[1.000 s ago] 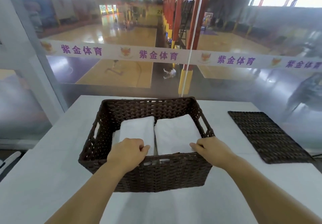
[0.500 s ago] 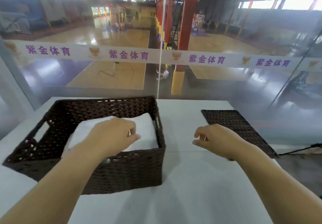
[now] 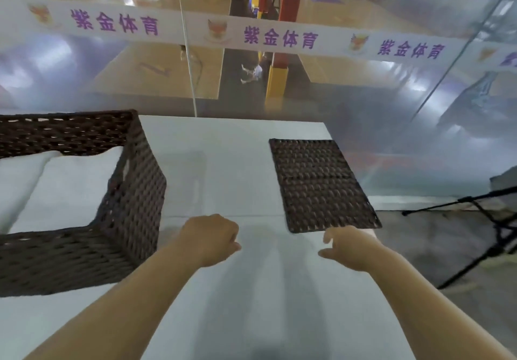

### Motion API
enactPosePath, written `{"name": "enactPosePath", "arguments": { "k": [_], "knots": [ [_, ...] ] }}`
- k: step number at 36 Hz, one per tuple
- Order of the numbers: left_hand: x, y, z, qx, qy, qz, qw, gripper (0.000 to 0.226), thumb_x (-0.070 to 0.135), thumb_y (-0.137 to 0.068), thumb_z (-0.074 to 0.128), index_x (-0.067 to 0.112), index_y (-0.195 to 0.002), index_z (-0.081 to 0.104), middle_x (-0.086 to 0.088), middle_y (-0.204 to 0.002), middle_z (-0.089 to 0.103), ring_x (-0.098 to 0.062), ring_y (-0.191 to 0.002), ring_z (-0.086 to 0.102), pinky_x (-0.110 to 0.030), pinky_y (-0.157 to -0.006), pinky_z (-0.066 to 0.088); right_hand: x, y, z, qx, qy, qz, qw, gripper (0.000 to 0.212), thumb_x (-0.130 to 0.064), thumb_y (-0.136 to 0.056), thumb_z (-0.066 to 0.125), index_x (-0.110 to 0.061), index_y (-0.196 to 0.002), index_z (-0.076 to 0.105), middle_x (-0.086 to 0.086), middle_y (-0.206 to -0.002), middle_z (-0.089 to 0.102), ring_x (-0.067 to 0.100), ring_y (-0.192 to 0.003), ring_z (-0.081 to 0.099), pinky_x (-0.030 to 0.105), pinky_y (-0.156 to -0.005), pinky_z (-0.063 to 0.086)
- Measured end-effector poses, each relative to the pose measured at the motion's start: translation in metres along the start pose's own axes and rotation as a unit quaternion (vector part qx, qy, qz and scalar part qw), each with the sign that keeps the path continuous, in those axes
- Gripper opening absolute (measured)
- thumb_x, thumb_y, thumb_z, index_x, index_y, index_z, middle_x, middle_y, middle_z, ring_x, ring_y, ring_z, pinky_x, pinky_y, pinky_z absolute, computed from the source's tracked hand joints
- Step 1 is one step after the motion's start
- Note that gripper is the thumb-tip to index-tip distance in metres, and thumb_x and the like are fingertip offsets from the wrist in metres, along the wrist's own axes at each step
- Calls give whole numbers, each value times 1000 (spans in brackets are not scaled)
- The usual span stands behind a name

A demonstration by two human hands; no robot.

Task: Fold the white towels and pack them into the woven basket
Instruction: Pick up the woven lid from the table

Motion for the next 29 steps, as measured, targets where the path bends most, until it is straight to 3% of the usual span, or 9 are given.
{"name": "enactPosePath", "arguments": {
  "k": [5, 9, 12, 15, 18, 23, 29],
  "knots": [
    [8, -44, 39, -64, -3, -23, 998, 30, 47, -94, 44, 21, -98, 59, 0, -104, 63, -22, -92, 61, -32, -76, 44, 45, -45, 11, 19, 6, 45, 999, 38, -45, -93, 50, -18, -121, 52, 1, -120, 56, 19, -101, 55, 28, -76, 44],
    [7, -67, 61, -85, 5, -34, 996, 27, 43, -95, 43, 20, -99, 57, 0, -104, 63, -22, -91, 60, -32, -77, 46, 72, -80, 20, 72, -33, 81, 994, 45, -43, -94, 51, -15, -129, 46, 6, -127, 45, 25, -117, 42, 38, -91, 46],
    [3, -80, 71, -79, 31, -47, 995, 26, 43, -94, 43, 22, -103, 56, 2, -106, 61, -20, -92, 58, -29, -73, 43, 83, -100, 36, 52, -47, 104, 992, 68, -49, -93, 48, -12, -146, 25, 10, -153, 21, 31, -142, 13, 44, -110, 29],
    [2, -87, 78, -70, 65, -56, 994, 26, 44, -93, 44, 24, -106, 56, 4, -108, 58, -17, -92, 55, -28, -71, 39, 85, -110, 61, -24, -15, 112, 993, 72, -54, -95, 37, -12, -150, 16, 9, -159, 5, 30, -146, -5, 47, -117, 11],
    [4, -87, 86, -61, 96, -64, 991, 27, 45, -92, 47, 26, -109, 56, 6, -109, 56, -16, -97, 54, -28, -73, 39, 77, -110, 80, -34, -17, 103, 994, 69, -51, -97, 33, -12, -151, 15, 9, -160, 3, 26, -147, 2, 47, -118, 10],
    [10, -80, 100, -58, 138, -67, 986, 27, 44, -93, 47, 28, -114, 56, 7, -112, 52, -14, -102, 52, -28, -77, 42, 59, -91, 90, -18, -6, 48, 999, 57, -45, -98, 34, -21, -149, 24, 0, -158, 17, 21, -144, 16, 49, -117, 7],
    [19, -66, 124, -39, 153, -58, 986, 31, 39, -96, 45, 28, -124, 52, 9, -127, 45, -15, -118, 40, -27, -87, 40, 16, -49, 112, -36, -33, -76, 996, 51, -38, -99, 35, -31, -149, 25, -11, -156, 20, 13, -144, 13, 48, -117, 5]
  ]
}}
Point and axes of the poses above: each hand's wrist, its own y-axis away from the middle knuckle, its own z-axis out of the palm, x = y × z, the point moved 5 cm from there along -y, towards the middle knuckle
